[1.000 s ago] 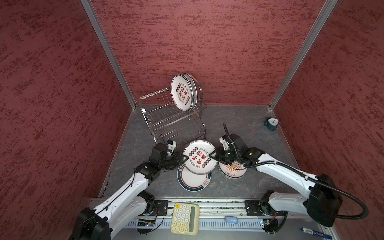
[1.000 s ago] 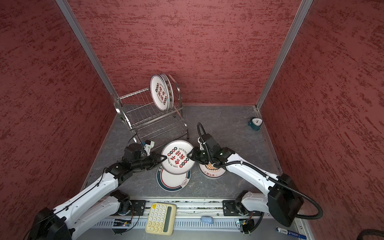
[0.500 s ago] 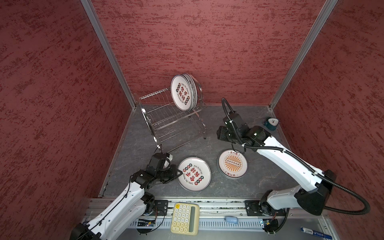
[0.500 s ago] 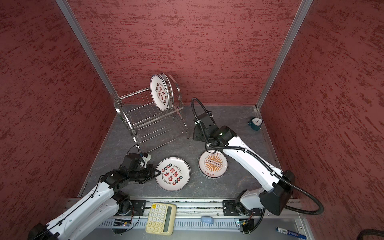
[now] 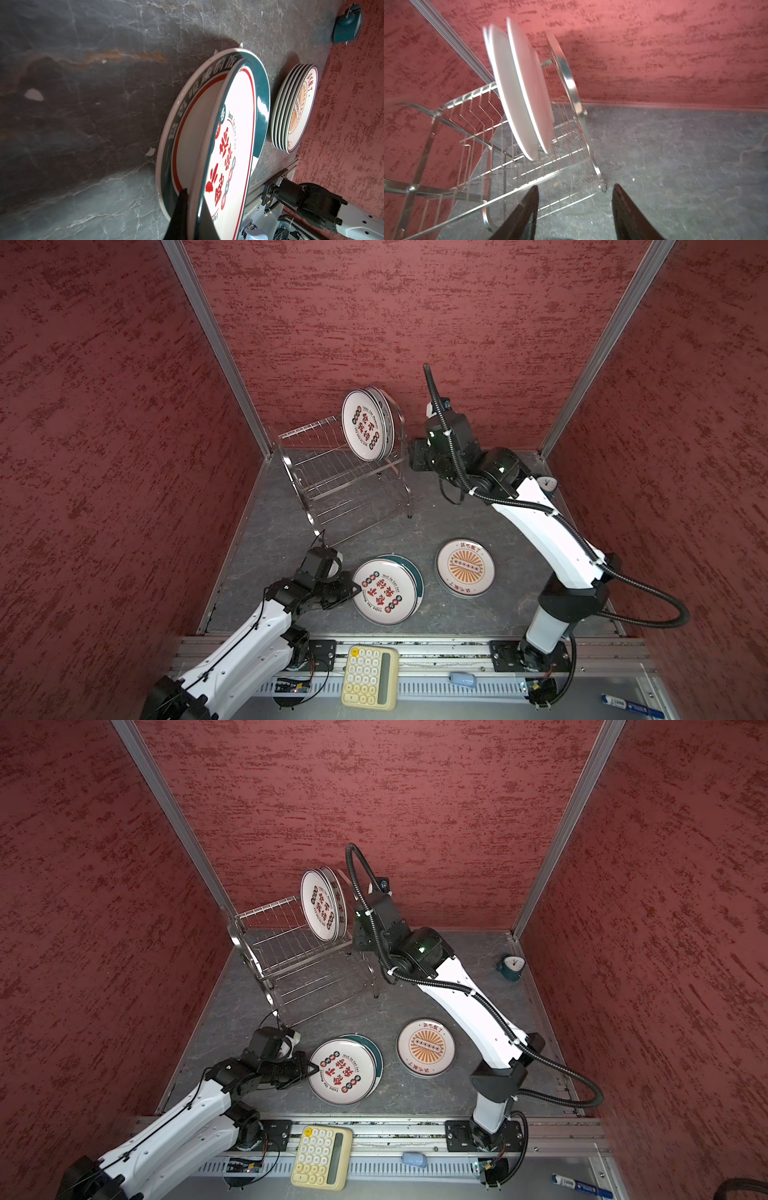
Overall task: Unload the plates from the dish rack
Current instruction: 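Reach the right gripper back toward the rack while the left holds the plate, then grip the nearest red-patterned plate in the rack with the right gripper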
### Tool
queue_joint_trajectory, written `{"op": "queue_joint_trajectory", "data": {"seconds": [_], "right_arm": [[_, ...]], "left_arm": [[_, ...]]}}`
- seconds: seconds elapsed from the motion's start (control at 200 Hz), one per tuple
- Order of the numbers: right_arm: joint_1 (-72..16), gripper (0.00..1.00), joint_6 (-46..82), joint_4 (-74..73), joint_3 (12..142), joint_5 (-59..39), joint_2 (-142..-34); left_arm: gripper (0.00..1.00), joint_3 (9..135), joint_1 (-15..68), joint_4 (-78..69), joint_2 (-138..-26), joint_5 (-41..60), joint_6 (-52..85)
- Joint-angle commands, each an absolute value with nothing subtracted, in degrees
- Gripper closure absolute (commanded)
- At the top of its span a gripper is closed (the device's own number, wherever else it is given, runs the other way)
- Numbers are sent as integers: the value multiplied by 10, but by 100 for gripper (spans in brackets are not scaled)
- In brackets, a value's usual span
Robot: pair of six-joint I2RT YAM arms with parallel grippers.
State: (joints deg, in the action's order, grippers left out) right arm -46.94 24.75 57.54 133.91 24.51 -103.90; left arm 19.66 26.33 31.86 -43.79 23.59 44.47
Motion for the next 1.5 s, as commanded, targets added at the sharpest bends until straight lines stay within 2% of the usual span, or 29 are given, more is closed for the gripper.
{"op": "queue_joint_trajectory", "data": {"seconds": [0.0,0.14,0.471,0.571,1.027,1.493], "right_arm": [[-473,42,214,618,1428,254,-1081],[-471,42,199,631,1505,258,-1131],[-468,48,173,554,1508,242,-1152],[-462,50,173,545,1509,236,-1159],[-449,53,177,530,1519,198,-1188],[-438,61,172,518,1519,201,-1228]], "left_arm": [[82,204,263,313,-450,220,430],[61,209,264,313,-459,214,429],[50,221,267,299,-494,205,429],[37,230,270,299,-505,200,429],[21,239,270,291,-526,193,429],[13,261,270,301,-533,193,425]]}}
